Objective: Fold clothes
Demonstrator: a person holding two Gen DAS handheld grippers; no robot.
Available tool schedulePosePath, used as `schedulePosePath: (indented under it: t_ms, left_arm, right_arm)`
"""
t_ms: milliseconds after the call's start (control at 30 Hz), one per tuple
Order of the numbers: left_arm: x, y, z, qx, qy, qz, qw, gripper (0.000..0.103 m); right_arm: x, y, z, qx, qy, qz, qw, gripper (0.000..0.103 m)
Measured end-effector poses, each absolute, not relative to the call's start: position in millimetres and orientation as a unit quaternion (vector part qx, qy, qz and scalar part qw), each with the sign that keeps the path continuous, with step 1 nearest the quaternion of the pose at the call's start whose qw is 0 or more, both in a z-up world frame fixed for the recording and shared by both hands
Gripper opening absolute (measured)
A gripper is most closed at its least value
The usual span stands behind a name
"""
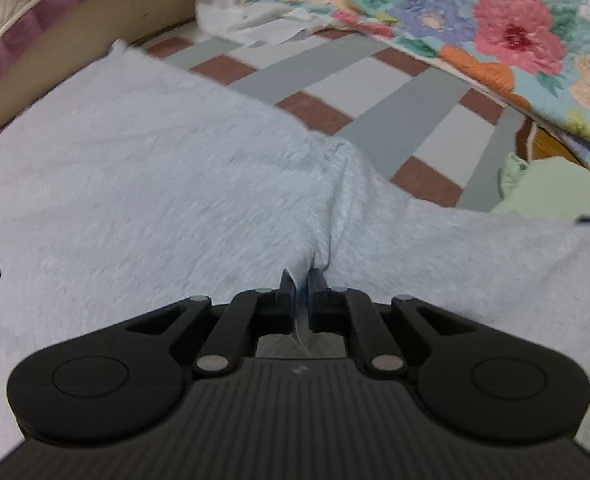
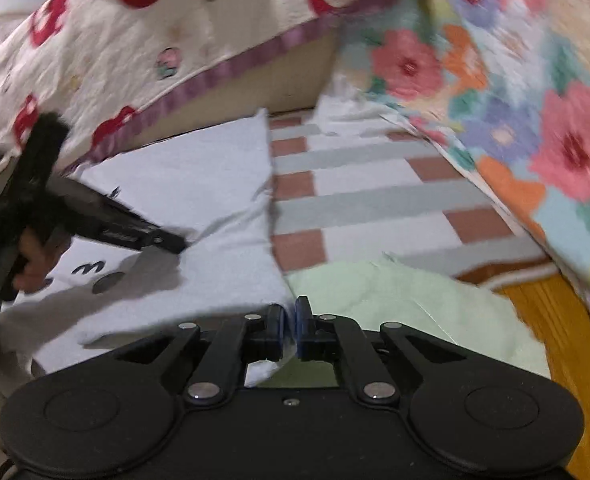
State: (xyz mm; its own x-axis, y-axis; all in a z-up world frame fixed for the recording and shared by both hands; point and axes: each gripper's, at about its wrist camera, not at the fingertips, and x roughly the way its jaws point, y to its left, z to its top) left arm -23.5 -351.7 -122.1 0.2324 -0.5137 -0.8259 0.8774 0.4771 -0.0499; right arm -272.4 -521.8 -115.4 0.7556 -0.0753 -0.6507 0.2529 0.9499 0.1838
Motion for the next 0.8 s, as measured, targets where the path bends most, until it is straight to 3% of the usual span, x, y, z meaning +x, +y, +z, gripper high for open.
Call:
schedulePosePath:
  t_ms: [67,233,333,400,633,800]
  left_arm:
    - [-19.4,-351.1,-123.9,0.207,0.423,-0.455,0.756,0.006]
    - [-2.6,-317.0,-105.0,0.197,0.438,-0.405,0.778,0.019]
    - [8.7,-291.4,-90.5,0.194,0.445,-0.369,0.793,0.029]
    - [16.8,-262.4,-79.3,0.186,0.451,-0.342,0.803,0.044]
    - [46.1,-102.4,-50.3,0.109,0.508,-0.219,0.826,0.051]
    - [45.9,-10.5,-46.2,0.027,0.546,-0.165,0.821,0.057]
  right_arm:
    - [-271.8,-516.8,-122.0,0.114,0.349,-0.091,0.926,0.004]
    - [-273.2,-516.2,-122.1,0.106,0.361,-0.101,0.921,0.003]
    - [-273.3,-517.6,-116.8,0.091,0.389,-0.107,0.91,0.011]
    - [-276.6,-519.8,-108.9,0.091,0.407,-0.1,0.903,0.018]
    - [-269.3,-508.4,-72.6,0.145,0.366,-0.011,0.919,0.033]
    - [-193.5,-458.0,-67.7,0.131,0.364,0.1,0.917,0.034]
